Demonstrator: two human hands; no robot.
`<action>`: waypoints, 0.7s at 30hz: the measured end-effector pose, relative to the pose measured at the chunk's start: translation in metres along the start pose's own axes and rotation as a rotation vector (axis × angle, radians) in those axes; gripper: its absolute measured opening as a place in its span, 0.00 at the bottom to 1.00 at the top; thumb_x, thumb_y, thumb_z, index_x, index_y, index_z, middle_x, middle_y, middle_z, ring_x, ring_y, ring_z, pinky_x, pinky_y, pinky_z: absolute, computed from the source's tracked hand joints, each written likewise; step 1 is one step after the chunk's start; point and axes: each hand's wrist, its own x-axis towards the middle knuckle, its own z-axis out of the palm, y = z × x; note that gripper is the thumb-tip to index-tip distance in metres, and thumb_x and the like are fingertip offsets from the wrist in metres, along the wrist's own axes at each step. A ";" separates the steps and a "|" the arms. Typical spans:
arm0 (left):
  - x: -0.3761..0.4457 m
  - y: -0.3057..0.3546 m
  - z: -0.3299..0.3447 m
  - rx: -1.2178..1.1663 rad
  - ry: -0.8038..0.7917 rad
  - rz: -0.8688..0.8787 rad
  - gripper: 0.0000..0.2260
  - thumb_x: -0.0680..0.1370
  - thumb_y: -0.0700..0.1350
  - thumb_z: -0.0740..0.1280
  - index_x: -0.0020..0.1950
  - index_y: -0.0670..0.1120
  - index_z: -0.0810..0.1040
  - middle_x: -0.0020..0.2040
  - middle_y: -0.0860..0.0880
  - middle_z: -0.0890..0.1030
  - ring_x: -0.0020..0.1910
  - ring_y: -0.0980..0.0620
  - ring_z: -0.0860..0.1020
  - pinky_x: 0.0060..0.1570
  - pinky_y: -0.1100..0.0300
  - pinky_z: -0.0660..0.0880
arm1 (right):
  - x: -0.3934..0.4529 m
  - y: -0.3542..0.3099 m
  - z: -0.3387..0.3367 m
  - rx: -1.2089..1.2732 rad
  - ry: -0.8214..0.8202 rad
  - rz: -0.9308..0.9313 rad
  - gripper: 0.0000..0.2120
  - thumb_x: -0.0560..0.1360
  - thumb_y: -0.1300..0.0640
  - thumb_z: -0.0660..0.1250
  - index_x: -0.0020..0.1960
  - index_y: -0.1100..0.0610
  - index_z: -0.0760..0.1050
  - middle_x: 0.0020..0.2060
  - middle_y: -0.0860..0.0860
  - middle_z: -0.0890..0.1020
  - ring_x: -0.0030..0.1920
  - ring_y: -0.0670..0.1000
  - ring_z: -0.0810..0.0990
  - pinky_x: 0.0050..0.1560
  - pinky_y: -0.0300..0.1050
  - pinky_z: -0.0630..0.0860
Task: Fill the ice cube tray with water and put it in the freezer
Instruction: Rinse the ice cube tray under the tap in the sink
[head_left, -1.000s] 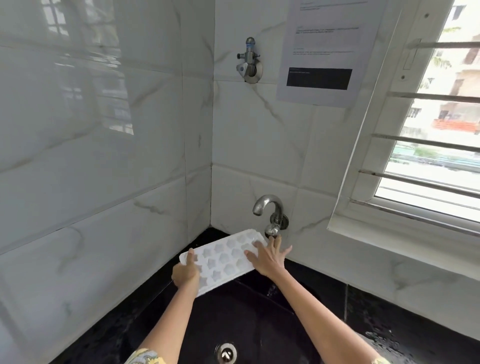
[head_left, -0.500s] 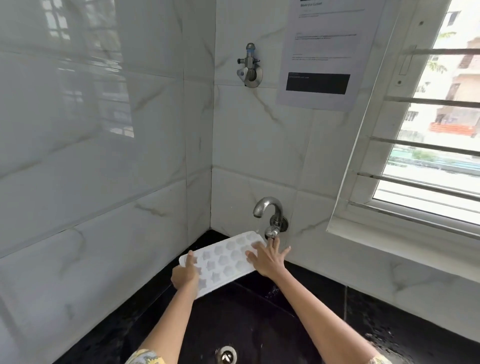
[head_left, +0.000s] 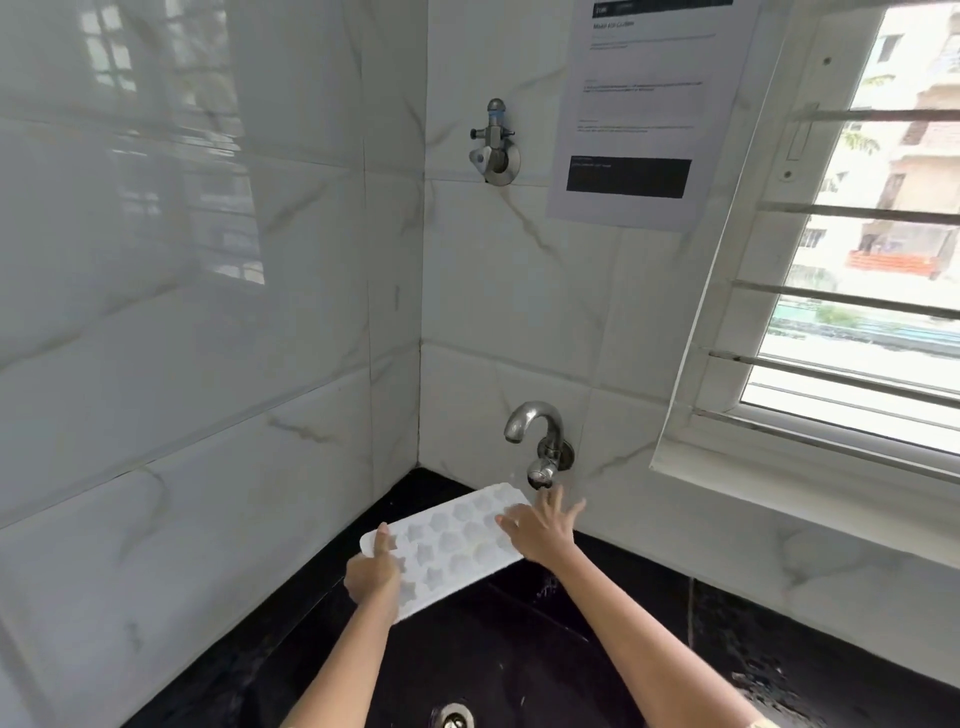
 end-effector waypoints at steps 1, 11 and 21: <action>-0.001 0.001 0.001 -0.011 -0.002 -0.002 0.27 0.76 0.56 0.65 0.61 0.33 0.74 0.58 0.34 0.78 0.58 0.35 0.77 0.55 0.46 0.75 | 0.000 -0.002 0.001 0.011 0.012 -0.021 0.24 0.77 0.39 0.50 0.64 0.52 0.70 0.72 0.60 0.55 0.73 0.62 0.43 0.66 0.72 0.46; -0.006 0.009 0.015 -0.011 -0.034 0.025 0.27 0.75 0.57 0.66 0.59 0.33 0.75 0.57 0.34 0.79 0.56 0.35 0.79 0.56 0.44 0.77 | -0.014 -0.003 0.001 0.087 0.268 -0.065 0.22 0.77 0.43 0.55 0.63 0.56 0.70 0.74 0.61 0.49 0.74 0.61 0.40 0.68 0.69 0.44; -0.014 0.018 0.036 -0.007 -0.043 0.060 0.26 0.77 0.56 0.65 0.59 0.33 0.75 0.57 0.34 0.79 0.57 0.36 0.78 0.57 0.46 0.76 | -0.007 0.002 0.000 0.122 0.173 -0.062 0.20 0.78 0.46 0.54 0.67 0.53 0.64 0.74 0.61 0.44 0.72 0.62 0.32 0.65 0.73 0.41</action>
